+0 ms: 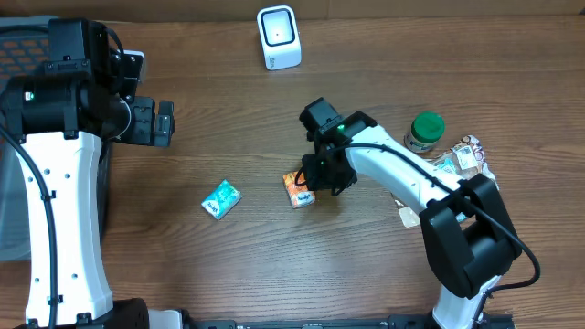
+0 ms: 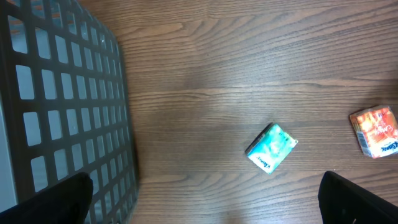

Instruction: Scan the item barcode

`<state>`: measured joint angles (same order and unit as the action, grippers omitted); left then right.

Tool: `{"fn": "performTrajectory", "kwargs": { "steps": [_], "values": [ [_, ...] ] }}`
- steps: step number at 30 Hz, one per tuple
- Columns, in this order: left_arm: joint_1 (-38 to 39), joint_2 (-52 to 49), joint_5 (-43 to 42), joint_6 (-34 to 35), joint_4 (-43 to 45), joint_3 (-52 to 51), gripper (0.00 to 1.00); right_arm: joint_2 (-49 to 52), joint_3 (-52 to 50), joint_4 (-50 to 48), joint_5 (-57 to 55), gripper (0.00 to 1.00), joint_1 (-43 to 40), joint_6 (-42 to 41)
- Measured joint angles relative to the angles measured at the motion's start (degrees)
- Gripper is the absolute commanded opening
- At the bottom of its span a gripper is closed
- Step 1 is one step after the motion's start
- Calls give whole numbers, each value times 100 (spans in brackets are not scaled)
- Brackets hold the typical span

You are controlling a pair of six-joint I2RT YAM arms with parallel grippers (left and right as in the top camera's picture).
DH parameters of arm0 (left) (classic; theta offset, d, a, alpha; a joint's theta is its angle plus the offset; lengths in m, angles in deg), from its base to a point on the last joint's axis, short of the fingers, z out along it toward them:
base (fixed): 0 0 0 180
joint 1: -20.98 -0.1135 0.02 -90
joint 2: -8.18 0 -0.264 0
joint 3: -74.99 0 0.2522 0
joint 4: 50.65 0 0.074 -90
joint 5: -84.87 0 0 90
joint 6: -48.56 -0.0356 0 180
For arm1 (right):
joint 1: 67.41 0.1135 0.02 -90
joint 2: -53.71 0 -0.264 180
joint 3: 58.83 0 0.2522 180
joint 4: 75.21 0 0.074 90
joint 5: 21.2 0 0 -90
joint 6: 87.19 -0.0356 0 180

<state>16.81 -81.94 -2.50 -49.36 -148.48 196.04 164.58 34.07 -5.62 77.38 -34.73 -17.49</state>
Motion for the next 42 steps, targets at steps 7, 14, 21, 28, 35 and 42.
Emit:
{"fn": "performTrajectory", "kwargs": {
  "steps": [7, 14, 21, 28, 35, 42],
  "values": [
    [0, 0, 0, 0, 0, 0, 99, 0, -101, -323, 221, 37, -37, 297],
    [0, 0, 0, 0, 0, 0, 100, 11, -638, -962, 857, 37, 103, 310],
    [0, 0, 0, 0, 0, 0, 99, 22, -658, -754, 890, 27, 157, -457],
    [0, 0, 0, 0, 0, 0, 100, 22, -656, -634, 1228, 38, 219, -1429],
    [0, 0, 0, 0, 2, 0, 100, 31, -308, -153, 1346, 44, 157, -1128],
    [0, 0, 0, 0, 0, 0, 100, 31, -70, -133, 1318, 51, -232, -883]
  ]
}}
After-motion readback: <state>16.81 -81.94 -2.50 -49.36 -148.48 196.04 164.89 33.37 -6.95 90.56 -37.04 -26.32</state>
